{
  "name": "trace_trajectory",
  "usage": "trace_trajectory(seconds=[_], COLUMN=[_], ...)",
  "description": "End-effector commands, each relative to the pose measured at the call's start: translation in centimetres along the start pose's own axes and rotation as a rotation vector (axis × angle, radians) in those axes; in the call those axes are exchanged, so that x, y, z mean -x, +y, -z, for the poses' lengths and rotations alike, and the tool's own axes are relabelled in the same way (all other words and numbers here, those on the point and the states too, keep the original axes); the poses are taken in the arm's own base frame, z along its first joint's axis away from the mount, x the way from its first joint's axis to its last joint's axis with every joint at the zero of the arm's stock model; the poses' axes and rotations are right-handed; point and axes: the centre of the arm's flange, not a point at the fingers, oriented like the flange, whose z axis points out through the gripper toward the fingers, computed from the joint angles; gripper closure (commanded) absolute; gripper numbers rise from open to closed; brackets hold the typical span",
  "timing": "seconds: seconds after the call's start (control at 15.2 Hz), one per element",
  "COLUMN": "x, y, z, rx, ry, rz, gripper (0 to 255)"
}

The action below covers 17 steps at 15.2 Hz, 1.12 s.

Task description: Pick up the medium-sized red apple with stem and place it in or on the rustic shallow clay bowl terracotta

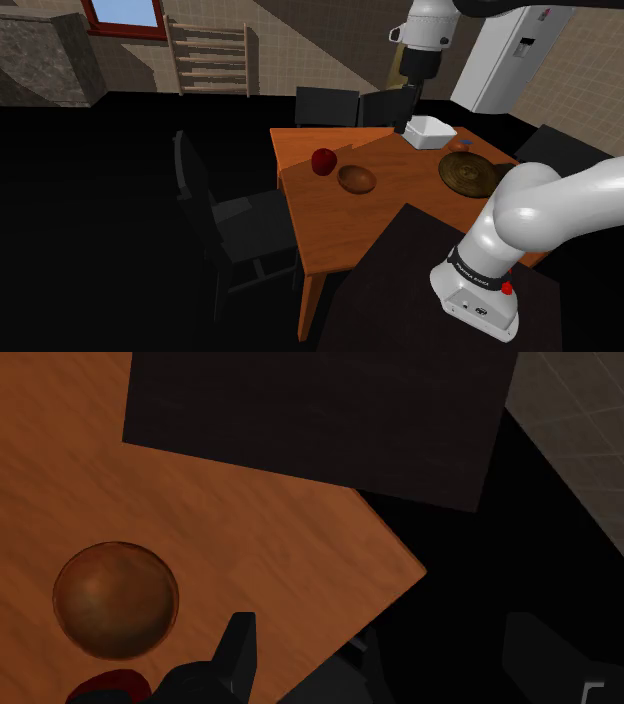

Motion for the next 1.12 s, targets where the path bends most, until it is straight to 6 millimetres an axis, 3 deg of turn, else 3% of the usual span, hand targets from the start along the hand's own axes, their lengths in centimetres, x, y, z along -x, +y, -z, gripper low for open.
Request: trace_trajectory(seconds=[0.0,1.06], x=[0.0,-9.4], y=[0.0,9.7], z=[0.0,-13.5], rx=[0.000,0.060], ry=[0.000,0.199], rz=[0.000,-0.181], gripper=[0,0])
